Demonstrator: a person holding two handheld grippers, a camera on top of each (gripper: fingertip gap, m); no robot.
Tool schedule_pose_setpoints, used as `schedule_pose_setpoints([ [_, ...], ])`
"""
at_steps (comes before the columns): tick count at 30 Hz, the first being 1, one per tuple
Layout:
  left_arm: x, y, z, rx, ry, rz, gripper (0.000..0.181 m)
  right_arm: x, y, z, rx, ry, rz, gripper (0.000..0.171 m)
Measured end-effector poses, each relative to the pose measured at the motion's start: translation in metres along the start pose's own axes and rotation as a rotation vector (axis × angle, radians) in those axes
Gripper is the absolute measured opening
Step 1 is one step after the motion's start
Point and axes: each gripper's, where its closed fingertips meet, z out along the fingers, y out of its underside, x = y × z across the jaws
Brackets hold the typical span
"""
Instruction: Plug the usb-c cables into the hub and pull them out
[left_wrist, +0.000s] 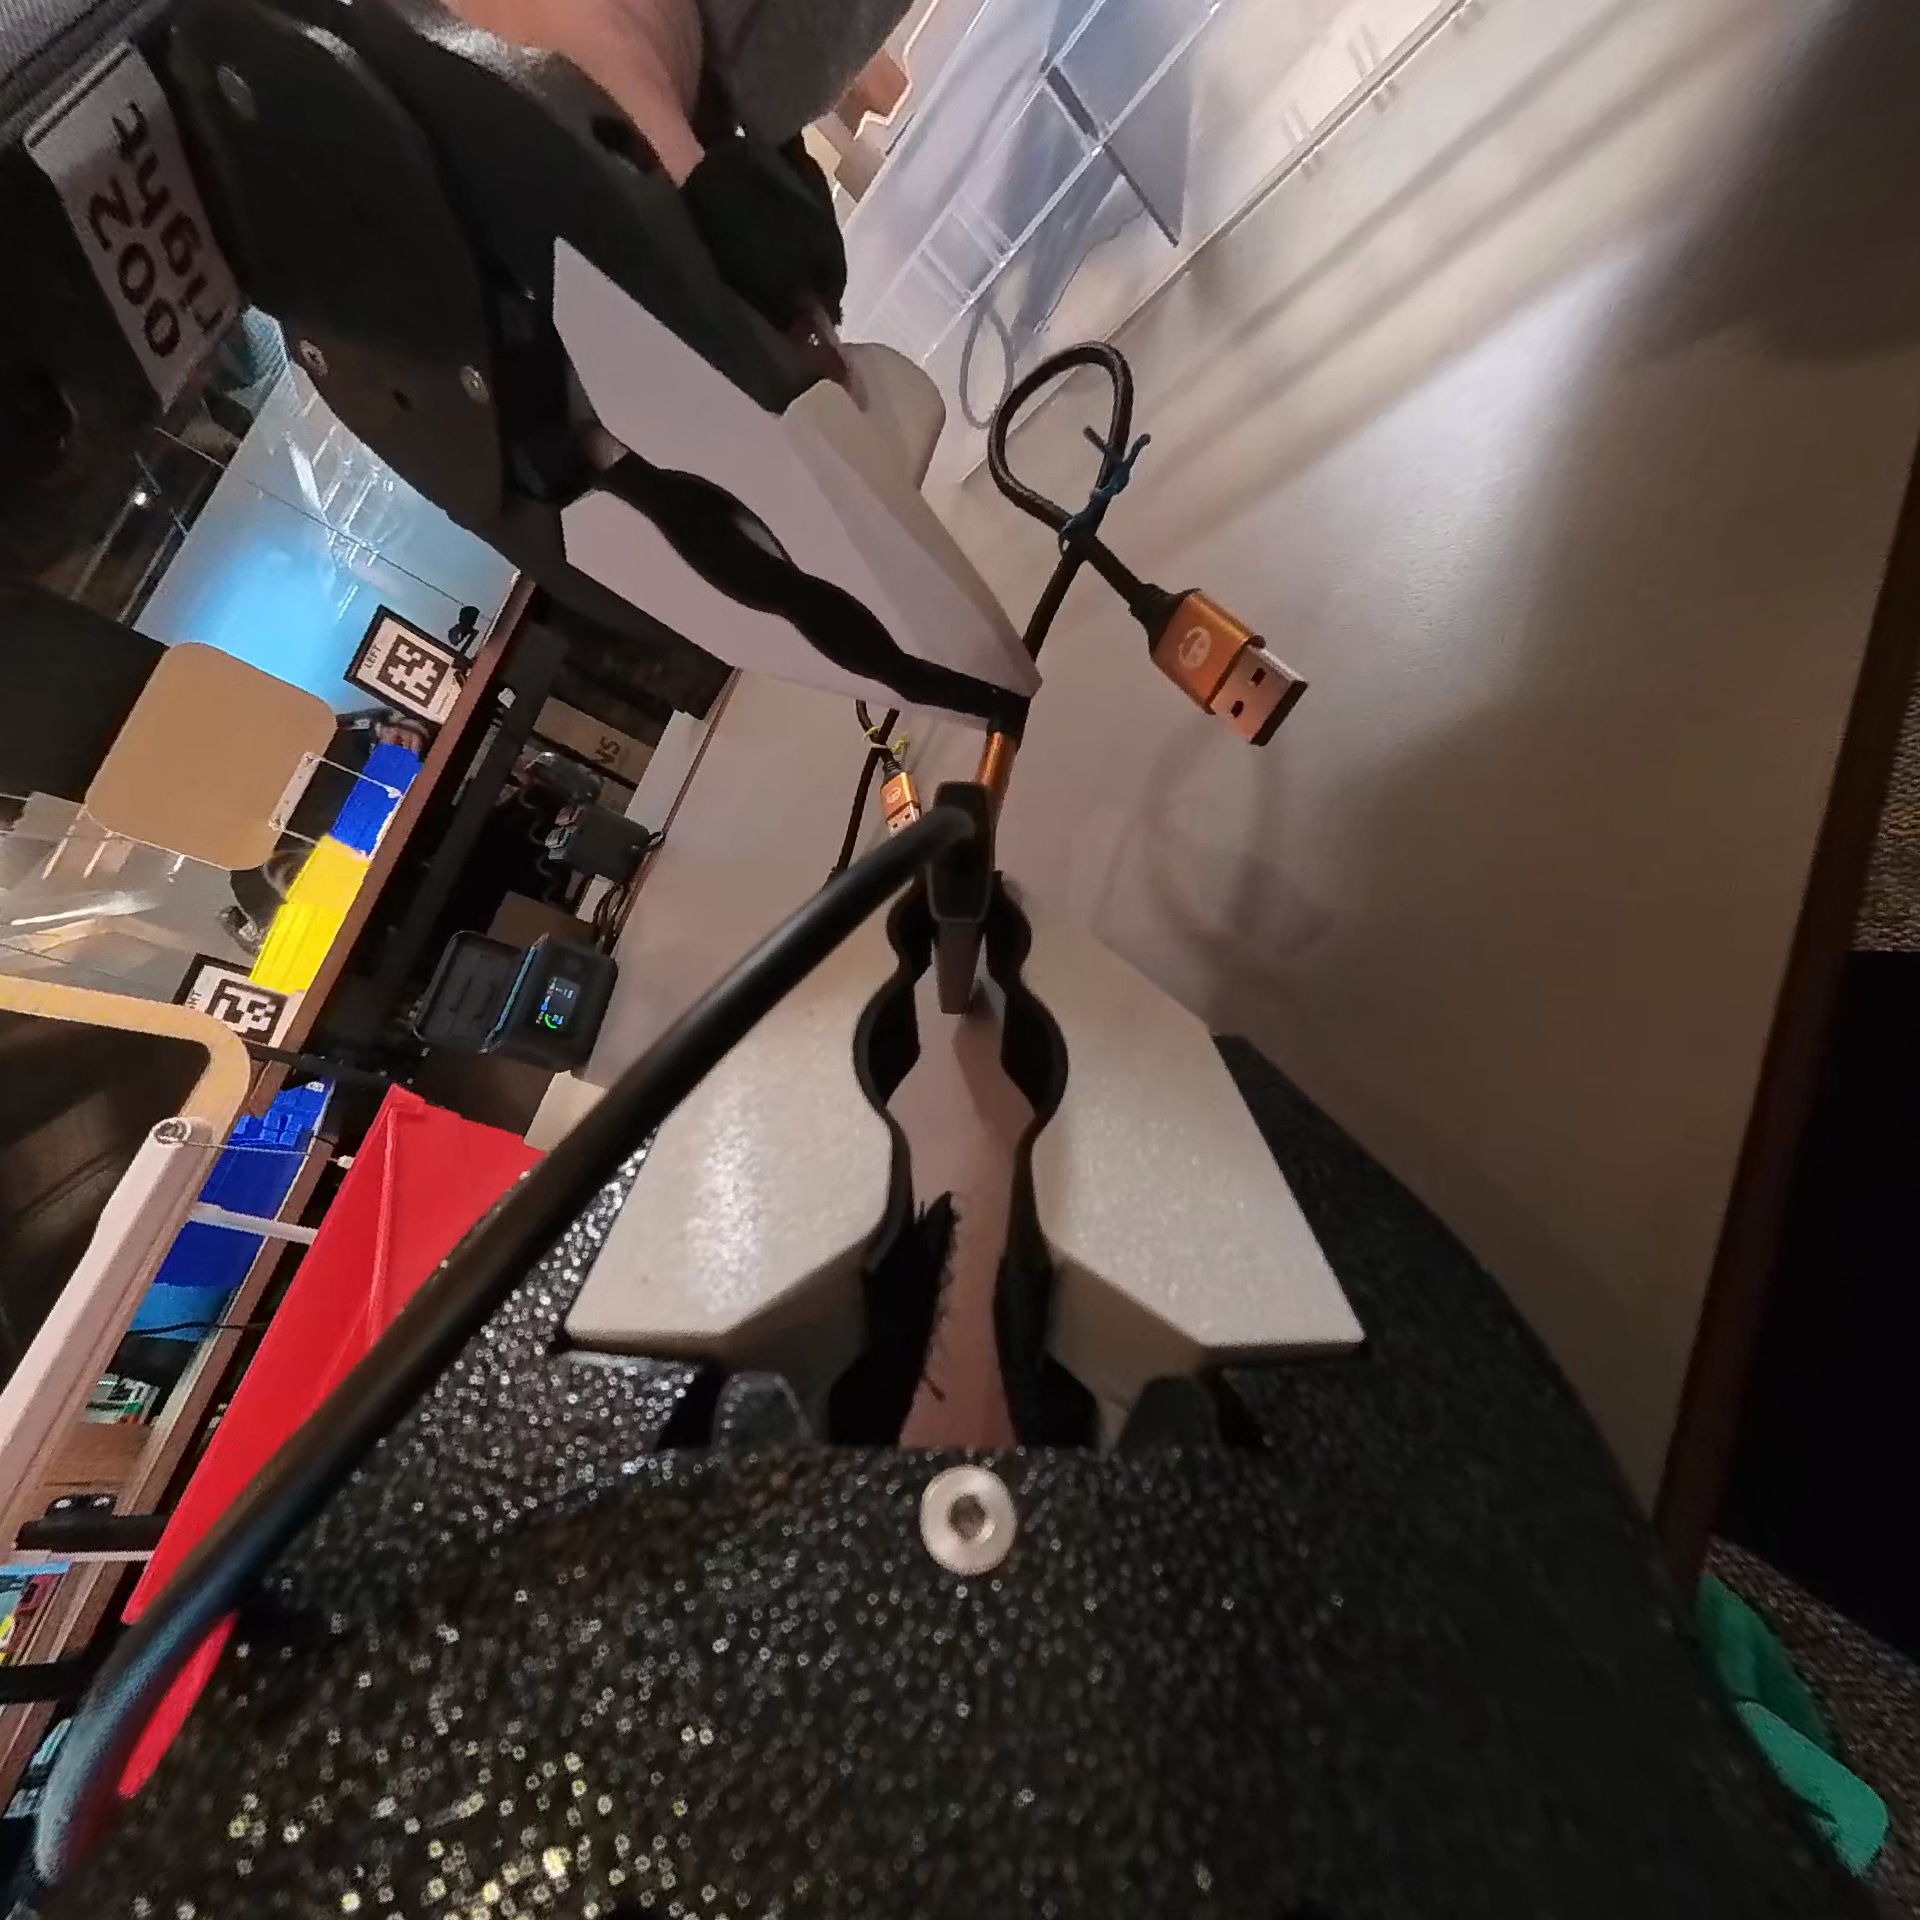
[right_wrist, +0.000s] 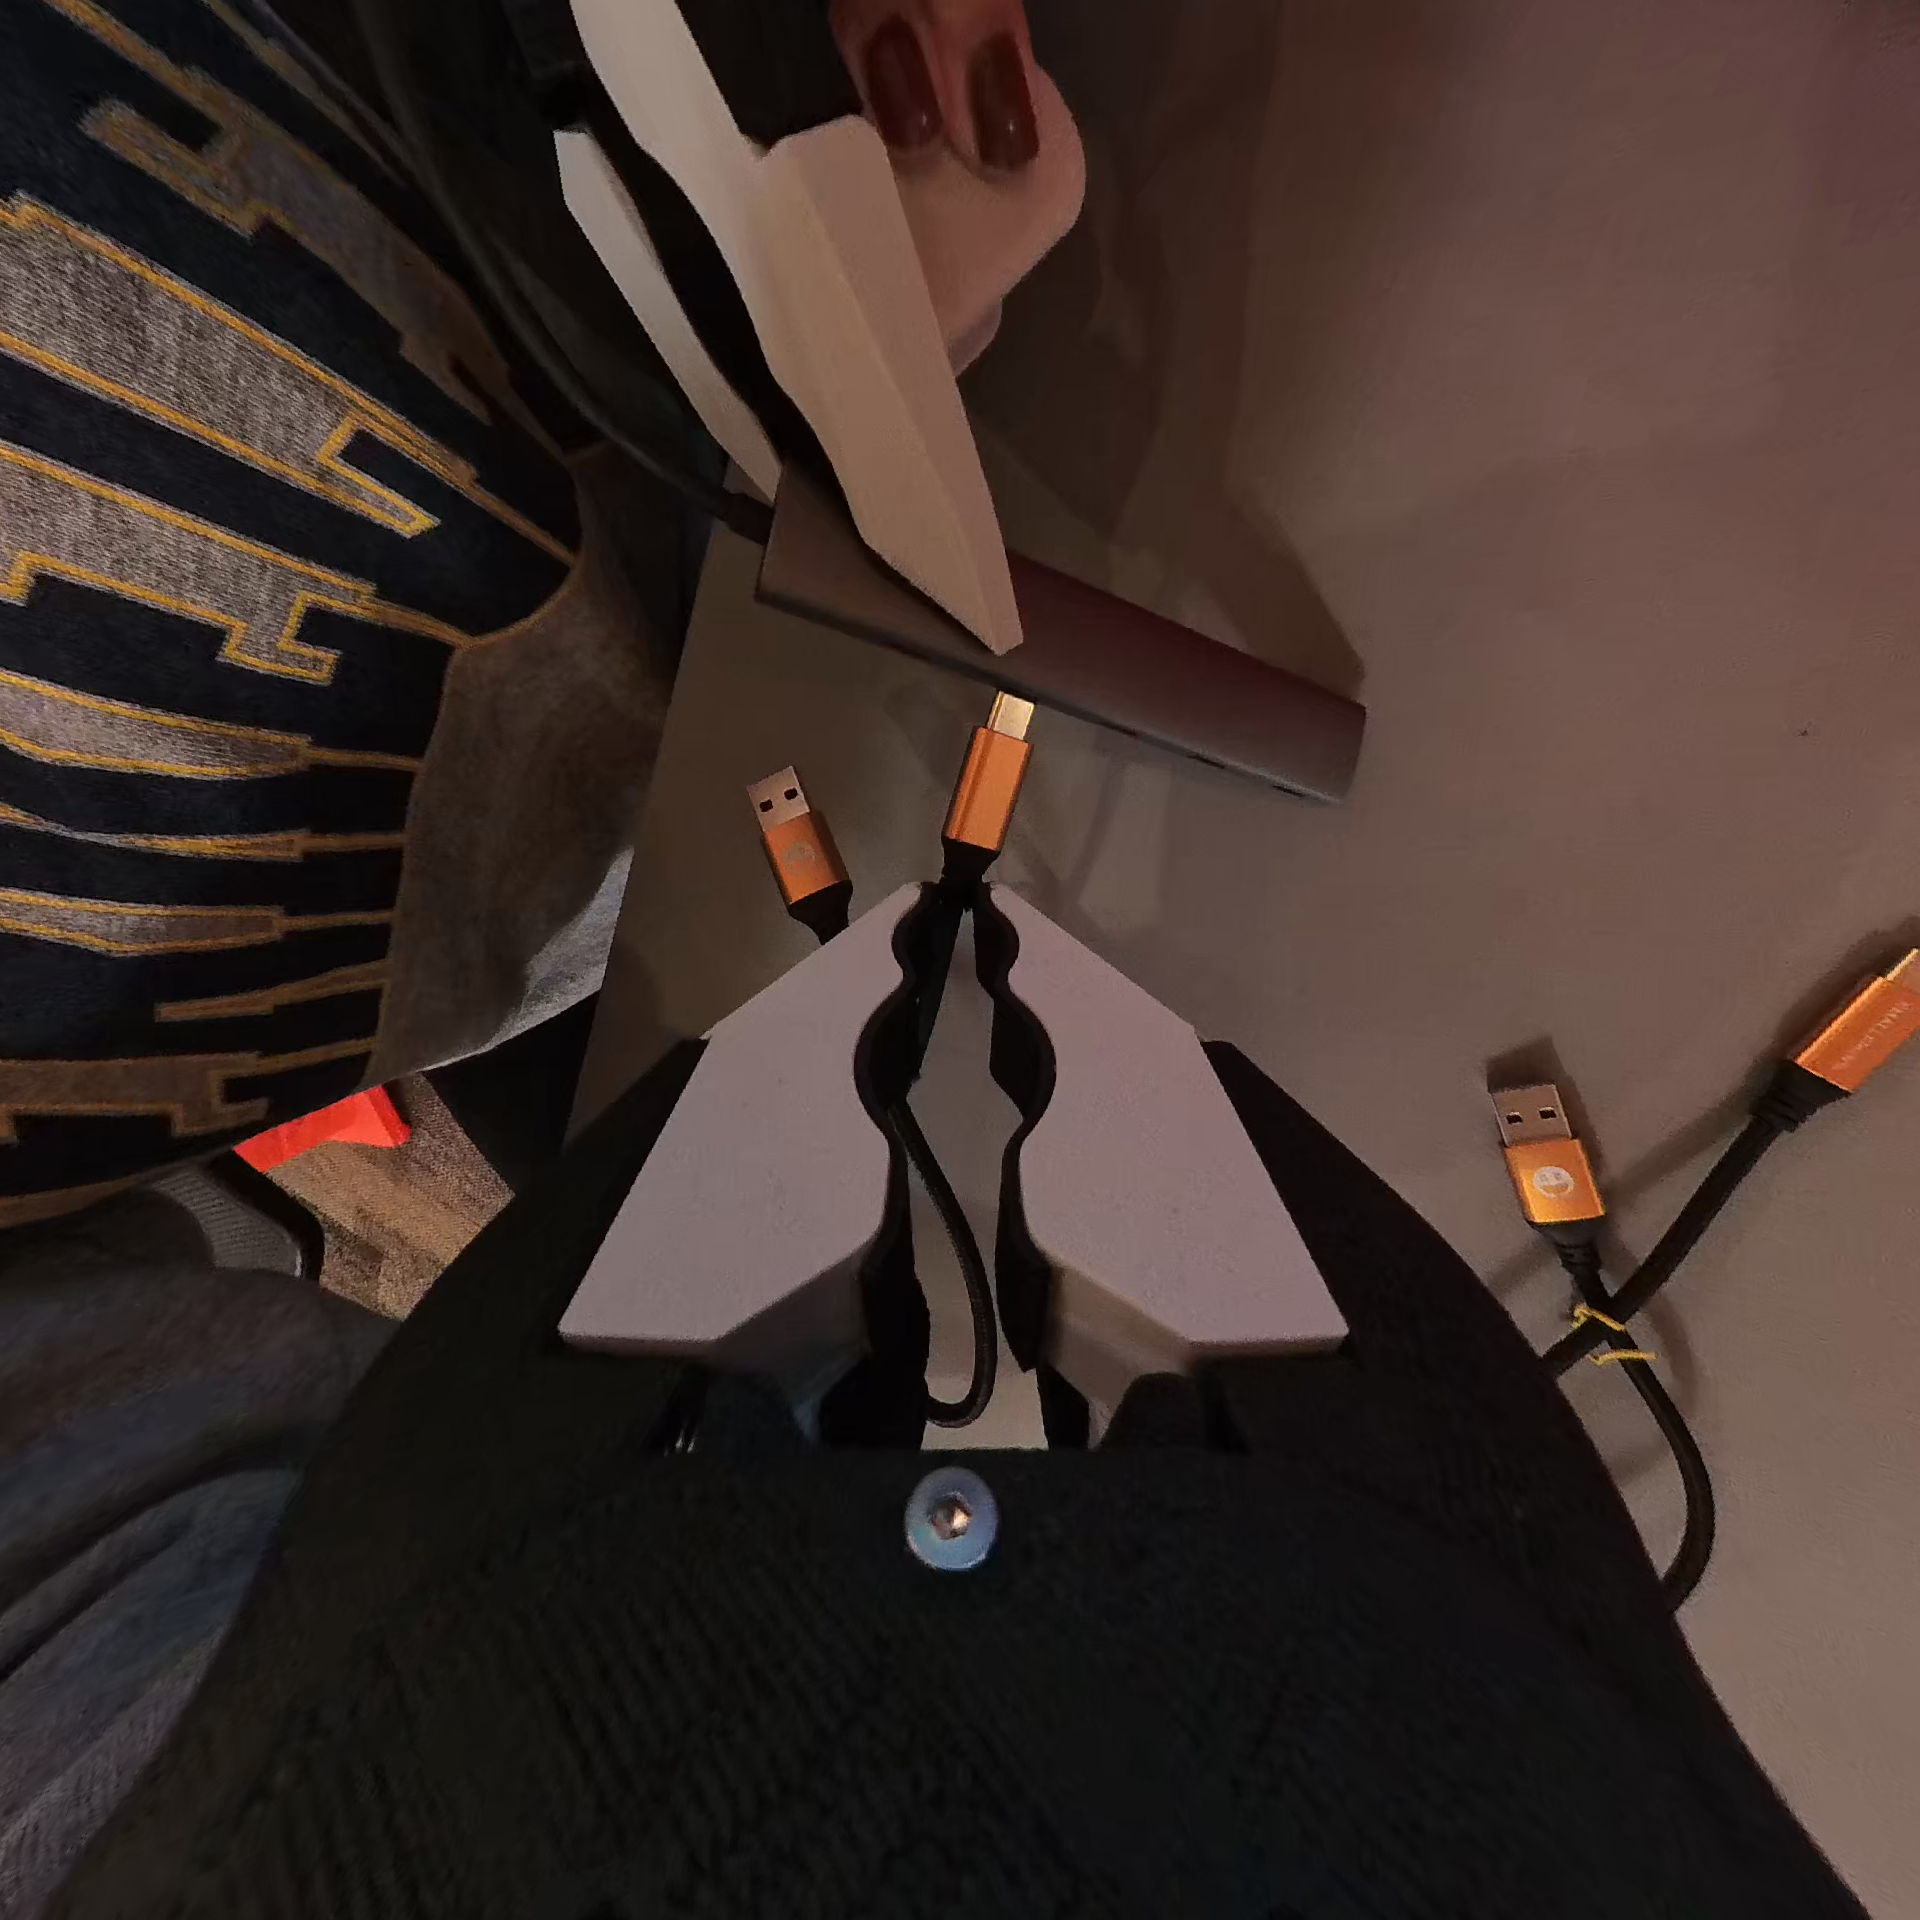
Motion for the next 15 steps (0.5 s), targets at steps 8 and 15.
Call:
schedule_pose_setpoints([
  [8,0.0015,-0.0027,0.0009,0.008,0.012,0.007,0.006,0.0000,-0.0008,-0.0016,-0.001,0.017,-0.008,0.004],
  [15,-0.0034,-0.0004,0.0012,0.006,-0.003,-0.055,0.007,0.0058,-0.0057,-0.0049,0.085,0.087,-0.038,0.003],
])
